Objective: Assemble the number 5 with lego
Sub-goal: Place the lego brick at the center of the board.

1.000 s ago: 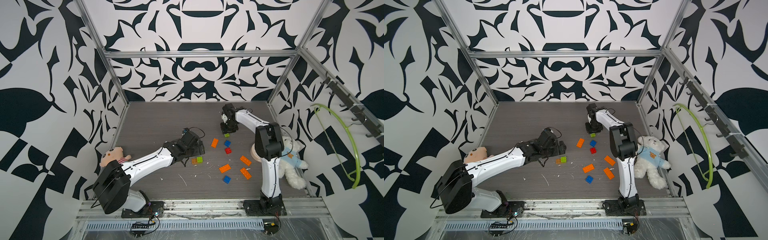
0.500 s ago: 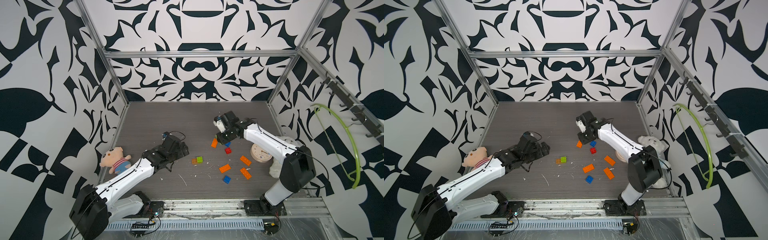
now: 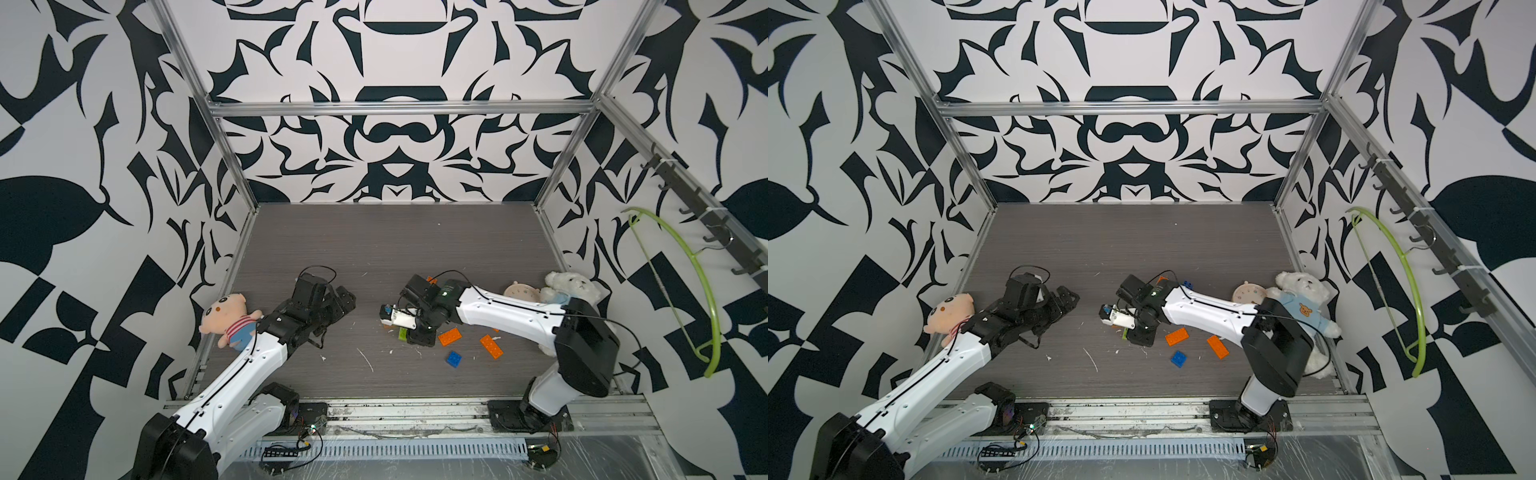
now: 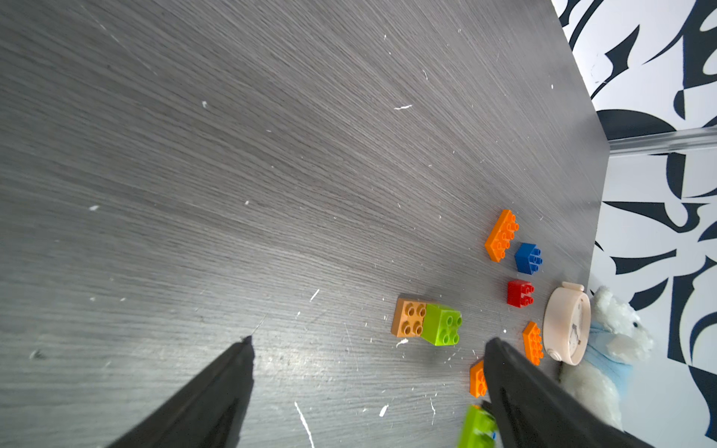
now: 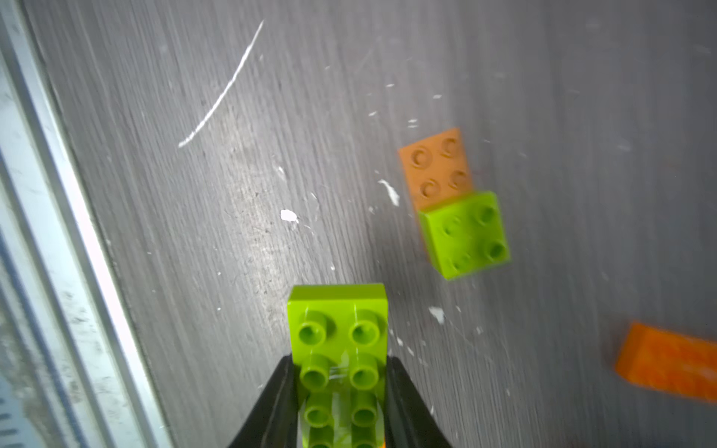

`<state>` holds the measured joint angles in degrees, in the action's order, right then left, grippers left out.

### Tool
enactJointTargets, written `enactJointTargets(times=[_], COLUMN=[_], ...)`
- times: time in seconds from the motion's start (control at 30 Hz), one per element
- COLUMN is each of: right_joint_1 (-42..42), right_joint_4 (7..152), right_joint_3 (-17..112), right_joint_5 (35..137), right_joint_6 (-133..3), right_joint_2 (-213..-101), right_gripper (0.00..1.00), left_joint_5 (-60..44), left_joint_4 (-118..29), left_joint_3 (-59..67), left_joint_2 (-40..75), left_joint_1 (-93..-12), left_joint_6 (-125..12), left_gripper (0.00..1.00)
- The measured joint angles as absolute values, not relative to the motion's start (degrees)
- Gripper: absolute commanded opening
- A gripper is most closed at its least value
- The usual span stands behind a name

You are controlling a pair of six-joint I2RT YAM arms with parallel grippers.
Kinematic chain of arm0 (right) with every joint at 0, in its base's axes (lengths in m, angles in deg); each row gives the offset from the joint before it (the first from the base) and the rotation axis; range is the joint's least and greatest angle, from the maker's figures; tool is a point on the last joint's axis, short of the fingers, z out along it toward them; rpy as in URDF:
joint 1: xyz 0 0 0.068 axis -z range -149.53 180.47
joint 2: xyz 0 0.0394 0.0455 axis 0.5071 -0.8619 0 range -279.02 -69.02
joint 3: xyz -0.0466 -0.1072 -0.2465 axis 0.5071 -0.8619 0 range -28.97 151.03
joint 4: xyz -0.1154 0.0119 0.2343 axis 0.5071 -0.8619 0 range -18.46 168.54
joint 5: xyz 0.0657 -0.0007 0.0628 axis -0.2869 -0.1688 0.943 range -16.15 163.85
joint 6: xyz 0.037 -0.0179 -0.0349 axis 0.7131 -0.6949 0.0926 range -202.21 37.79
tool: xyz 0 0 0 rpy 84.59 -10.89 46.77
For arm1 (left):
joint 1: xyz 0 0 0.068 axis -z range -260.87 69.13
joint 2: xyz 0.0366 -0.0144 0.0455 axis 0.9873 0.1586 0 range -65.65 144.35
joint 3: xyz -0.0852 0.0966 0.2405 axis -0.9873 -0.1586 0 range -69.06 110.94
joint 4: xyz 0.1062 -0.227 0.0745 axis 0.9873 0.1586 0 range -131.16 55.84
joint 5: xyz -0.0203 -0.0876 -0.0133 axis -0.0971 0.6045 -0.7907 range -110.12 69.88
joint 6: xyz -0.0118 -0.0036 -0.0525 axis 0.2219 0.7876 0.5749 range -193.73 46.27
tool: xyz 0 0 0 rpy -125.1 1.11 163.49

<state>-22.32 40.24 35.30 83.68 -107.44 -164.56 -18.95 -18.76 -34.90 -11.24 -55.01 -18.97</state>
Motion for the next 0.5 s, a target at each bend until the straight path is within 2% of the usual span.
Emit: enactJointTargets(times=[0.23,0.5], right_joint_1=[-22.74,-23.63], right_joint_4=[39.47,39.84], right_joint_3=[38.87,40.86], right_joint_5=[83.63,83.66], right_joint_6=[-113.63,-116.79], right_joint_2=[-171.69,-175.49], right_gripper=[0.31,0.33], left_joint_5=[-18.25,-12.75], left_joint_4=[-18.52,-19.46], left_joint_3=[-34.88,-34.9], left_joint_2=[-12.35,-10.06], left_joint_1=[-55.01,-55.01], left_joint_6=[-19.84,-20.93], left_gripper=[0.99,0.99])
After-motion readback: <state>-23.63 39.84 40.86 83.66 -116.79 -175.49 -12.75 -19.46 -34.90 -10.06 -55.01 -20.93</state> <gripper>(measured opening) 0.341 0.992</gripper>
